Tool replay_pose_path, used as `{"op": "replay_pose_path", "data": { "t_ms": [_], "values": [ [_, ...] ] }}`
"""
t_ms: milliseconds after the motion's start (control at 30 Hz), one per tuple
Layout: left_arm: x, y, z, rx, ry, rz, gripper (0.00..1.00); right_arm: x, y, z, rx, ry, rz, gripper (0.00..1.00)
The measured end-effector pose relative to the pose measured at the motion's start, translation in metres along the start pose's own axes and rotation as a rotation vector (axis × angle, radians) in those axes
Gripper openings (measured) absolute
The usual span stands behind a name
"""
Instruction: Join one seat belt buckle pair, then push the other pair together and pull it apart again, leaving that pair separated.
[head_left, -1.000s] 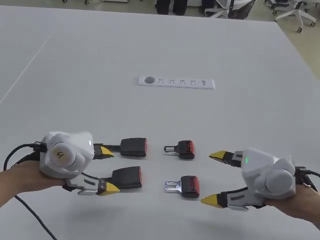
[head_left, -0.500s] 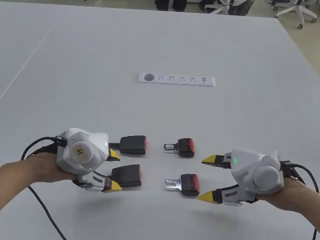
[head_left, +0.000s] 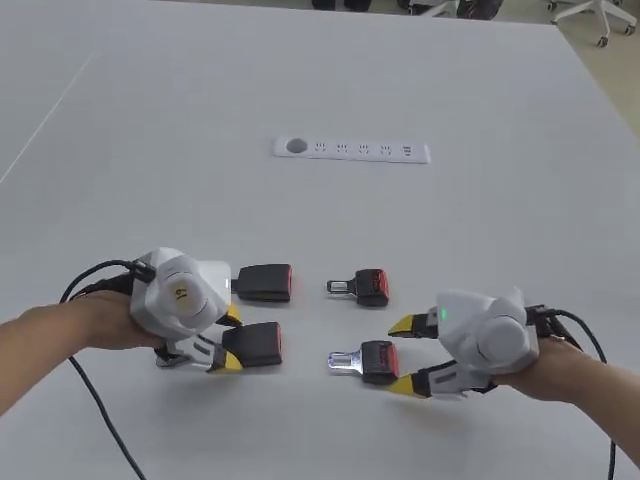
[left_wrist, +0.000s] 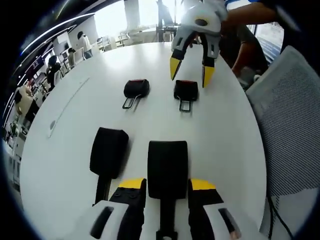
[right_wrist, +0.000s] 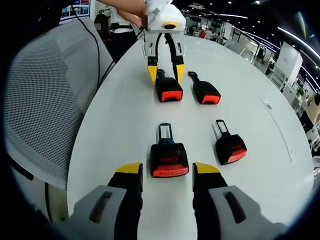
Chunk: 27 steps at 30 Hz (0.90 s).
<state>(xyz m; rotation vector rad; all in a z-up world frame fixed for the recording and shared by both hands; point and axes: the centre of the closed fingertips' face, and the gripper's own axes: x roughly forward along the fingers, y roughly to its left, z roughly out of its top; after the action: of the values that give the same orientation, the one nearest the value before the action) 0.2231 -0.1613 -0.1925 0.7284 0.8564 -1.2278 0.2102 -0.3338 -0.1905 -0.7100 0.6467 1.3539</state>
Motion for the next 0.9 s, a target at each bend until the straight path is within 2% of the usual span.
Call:
{"op": "replay_pose_path", "data": {
  "t_ms": [167, 467, 733, 900],
  "values": [
    [0.002, -0.001, 0.001, 0.007, 0.007, -0.020, 0.32, 0.004, 0.001, -0.002, 0.004, 0.012, 0.021, 0.35],
    [0.006, -0.002, -0.001, 0.047, 0.022, -0.053, 0.32, 0.009, -0.002, -0.009, 0.008, 0.034, 0.029, 0.32],
    [0.007, -0.004, -0.002, 0.099, 0.025, -0.077, 0.32, 0.011, -0.003, -0.012, 0.017, 0.034, 0.029, 0.31],
    [0.008, -0.003, -0.003, 0.103, 0.029, -0.089, 0.32, 0.012, -0.002, -0.011, 0.030, 0.034, 0.028, 0.31]
  ]
}}
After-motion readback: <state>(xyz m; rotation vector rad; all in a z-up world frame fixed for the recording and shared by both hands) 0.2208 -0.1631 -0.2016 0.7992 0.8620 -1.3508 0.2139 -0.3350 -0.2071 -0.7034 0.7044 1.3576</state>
